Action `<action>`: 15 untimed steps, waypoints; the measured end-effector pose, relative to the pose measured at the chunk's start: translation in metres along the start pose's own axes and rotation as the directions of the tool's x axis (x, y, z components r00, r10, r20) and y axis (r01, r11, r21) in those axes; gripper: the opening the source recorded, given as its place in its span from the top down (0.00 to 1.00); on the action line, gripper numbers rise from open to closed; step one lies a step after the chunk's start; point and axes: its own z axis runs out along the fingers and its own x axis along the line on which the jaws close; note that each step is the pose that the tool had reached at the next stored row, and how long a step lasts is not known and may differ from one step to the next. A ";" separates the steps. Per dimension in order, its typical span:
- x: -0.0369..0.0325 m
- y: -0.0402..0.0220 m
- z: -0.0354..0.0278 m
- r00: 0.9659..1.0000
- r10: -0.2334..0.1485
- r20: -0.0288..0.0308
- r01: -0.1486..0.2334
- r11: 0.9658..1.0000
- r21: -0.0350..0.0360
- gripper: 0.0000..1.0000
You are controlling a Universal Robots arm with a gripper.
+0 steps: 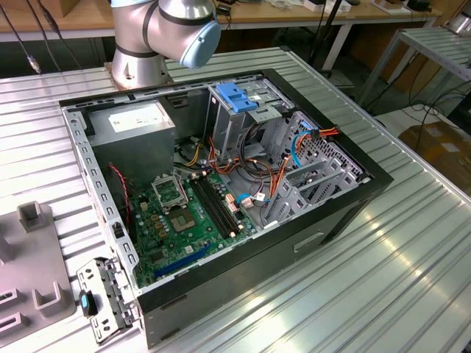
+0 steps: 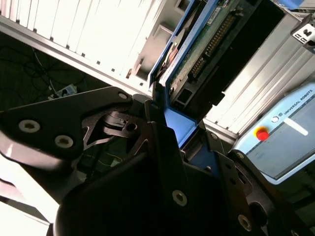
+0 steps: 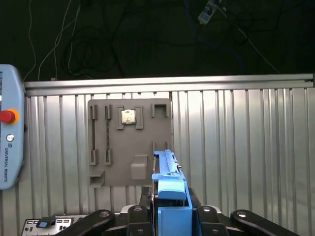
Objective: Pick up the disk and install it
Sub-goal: 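Pick up the disk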
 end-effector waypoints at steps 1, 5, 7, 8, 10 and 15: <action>0.0000 -0.0010 -0.0001 1.000 0.000 0.000 0.000 1.000 0.000 0.63; -0.0002 -0.0047 0.0000 1.000 0.000 0.000 0.000 1.000 0.000 0.63; -0.0002 -0.0066 0.0000 1.000 0.000 0.000 0.000 1.000 0.000 0.63; -0.0003 -0.0072 0.0000 1.000 0.000 0.000 0.000 1.000 0.000 0.63; -0.0003 -0.0084 0.0000 1.000 0.000 0.000 0.000 1.000 0.000 0.63; -0.0005 -0.0113 -0.0001 1.000 0.000 0.000 0.000 1.000 0.000 0.63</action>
